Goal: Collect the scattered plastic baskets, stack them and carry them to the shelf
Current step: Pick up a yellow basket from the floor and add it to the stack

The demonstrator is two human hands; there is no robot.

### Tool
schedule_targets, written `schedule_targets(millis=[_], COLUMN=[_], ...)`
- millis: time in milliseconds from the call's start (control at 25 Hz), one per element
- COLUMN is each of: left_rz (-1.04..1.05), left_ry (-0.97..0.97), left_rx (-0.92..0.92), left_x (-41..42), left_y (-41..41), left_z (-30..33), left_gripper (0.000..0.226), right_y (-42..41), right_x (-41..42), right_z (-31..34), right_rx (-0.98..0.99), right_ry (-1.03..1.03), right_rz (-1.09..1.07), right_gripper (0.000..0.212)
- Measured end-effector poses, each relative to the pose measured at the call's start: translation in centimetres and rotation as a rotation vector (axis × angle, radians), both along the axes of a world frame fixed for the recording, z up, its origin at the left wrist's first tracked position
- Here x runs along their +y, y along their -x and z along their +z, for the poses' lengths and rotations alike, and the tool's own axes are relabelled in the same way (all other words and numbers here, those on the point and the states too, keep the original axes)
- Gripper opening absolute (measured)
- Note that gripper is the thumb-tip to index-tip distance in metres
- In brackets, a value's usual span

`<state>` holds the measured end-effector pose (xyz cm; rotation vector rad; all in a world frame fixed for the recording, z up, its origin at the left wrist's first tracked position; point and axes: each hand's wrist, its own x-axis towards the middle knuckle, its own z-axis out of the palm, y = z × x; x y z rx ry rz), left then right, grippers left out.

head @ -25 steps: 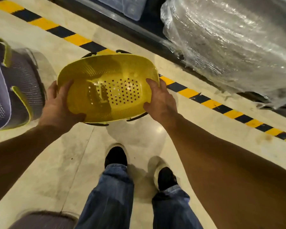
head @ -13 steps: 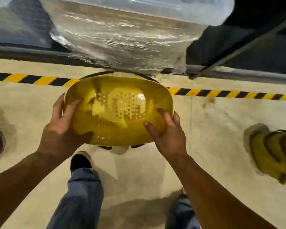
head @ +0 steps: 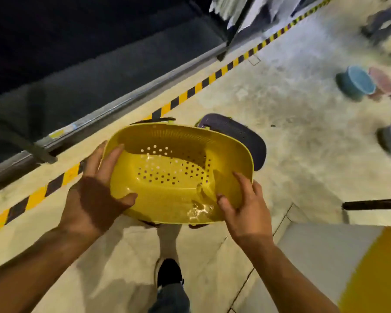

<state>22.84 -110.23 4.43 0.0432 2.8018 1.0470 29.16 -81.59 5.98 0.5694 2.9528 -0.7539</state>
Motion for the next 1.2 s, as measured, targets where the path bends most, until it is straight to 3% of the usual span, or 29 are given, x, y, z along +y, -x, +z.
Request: schedule_targets(millis=[160,280,400,560,680,880,960,1080,1200], left_rz=[-0.171,-0.263,-0.309,-0.348,-0.323,-0.324,-0.318,-0.274,-0.289], left_ry=[0.041,0.079,0.148,0.283,0.345,0.326,0.322,0.31,0.424], left_rx=[0.119,0.148,0.059,-0.153,-0.199,-0.214,-0.208,-0.093,0.013], left_x=[11.1,17.8,22.5,24.3,24.0,23.9,23.9,22.7,19.8], left_y=[9.8,15.7,20.0,21.2,20.6,21.2,20.7,18.1,15.2], left_z=[1.5,0.8,-1.7,-7.8,-11.5,-12.4,-12.0,-11.1,-8.9], left_gripper=[0.112,0.112,0.117,0.129,0.134,0.115,0.106,0.096,0.088], right_y=[5.0,8.5,11.6,12.6,13.4,14.3,14.1,14.0,14.5], right_x=[11.2,17.4,20.5,22.0,22.7,23.3,23.0,20.4,16.0], right_z=[1.2,-0.3,-3.5,-8.8,-11.6,-13.0,-12.2,-9.9,-7.9], right_rx=[0.141,0.094,-0.022,-0.23,-0.336,-0.441,-0.39,-0.137,-0.059], right_ry=[-0.045,-0.042,0.016,0.116,0.117,0.188,0.033,-0.218,-0.158], right_rz=[-0.138,-0.219,-0.211,-0.136,-0.084,-0.022,0.021,0.181,0.438], right_gripper=[0.061,0.062,0.066,0.075,0.081,0.091,0.085,0.066,0.057])
